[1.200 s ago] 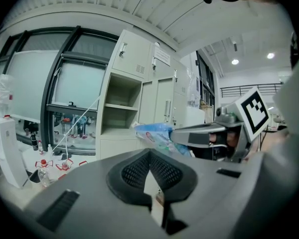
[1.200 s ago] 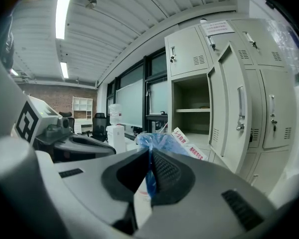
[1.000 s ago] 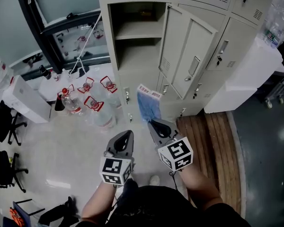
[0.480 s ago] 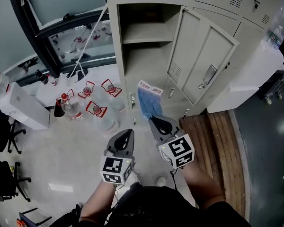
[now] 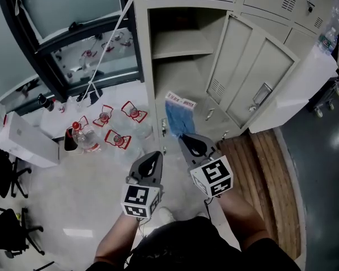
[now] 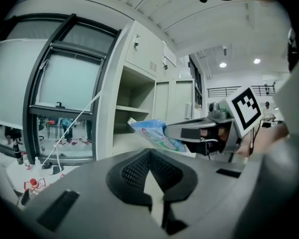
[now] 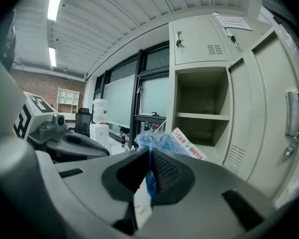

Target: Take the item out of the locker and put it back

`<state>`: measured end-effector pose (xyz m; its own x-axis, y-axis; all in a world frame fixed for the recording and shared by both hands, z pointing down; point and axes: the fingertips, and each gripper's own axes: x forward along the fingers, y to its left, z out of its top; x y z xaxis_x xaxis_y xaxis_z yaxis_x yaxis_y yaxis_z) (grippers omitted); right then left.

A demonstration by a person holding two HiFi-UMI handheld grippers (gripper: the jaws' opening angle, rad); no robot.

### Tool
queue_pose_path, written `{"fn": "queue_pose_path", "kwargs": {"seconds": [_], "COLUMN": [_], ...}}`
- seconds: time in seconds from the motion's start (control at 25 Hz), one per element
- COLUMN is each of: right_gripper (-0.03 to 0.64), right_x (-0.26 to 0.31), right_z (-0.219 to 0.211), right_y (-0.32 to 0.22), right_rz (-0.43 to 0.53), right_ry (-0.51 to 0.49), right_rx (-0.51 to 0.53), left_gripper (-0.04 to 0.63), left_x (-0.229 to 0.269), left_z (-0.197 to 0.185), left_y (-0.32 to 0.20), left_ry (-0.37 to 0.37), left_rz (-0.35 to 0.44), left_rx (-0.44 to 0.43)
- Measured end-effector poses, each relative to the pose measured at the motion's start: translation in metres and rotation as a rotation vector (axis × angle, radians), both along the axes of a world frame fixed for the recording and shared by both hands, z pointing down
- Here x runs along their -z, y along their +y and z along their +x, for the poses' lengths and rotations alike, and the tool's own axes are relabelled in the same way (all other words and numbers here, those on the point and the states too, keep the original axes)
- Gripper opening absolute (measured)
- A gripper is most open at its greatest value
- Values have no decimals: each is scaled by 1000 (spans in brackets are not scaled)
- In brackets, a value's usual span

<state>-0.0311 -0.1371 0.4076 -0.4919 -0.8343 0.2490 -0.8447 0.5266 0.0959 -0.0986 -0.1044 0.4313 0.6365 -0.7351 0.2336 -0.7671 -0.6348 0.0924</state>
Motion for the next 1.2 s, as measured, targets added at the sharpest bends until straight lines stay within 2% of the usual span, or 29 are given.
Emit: {"fn": "queue_pose_path", "kwargs": {"seconds": [0.2,0.56,1.2], "right_gripper": [17,17,17], "right_x": [4,5,-12], "right_z": [-5,-1,34], "right_y": [-16,-50,-168], "right_rz": [13,20,7], "right_ry": [22,59,121], "right_rx": [-20,-17,60], "left_gripper": [3,4,4], "left_x": [6,6,7], "left_z": [-5,1,42], "left_y": [-16,-38,-121], "left_ry": [-5,3,-7], "left_rz": [20,15,18], "left_rx": [-35,-41,39]}}
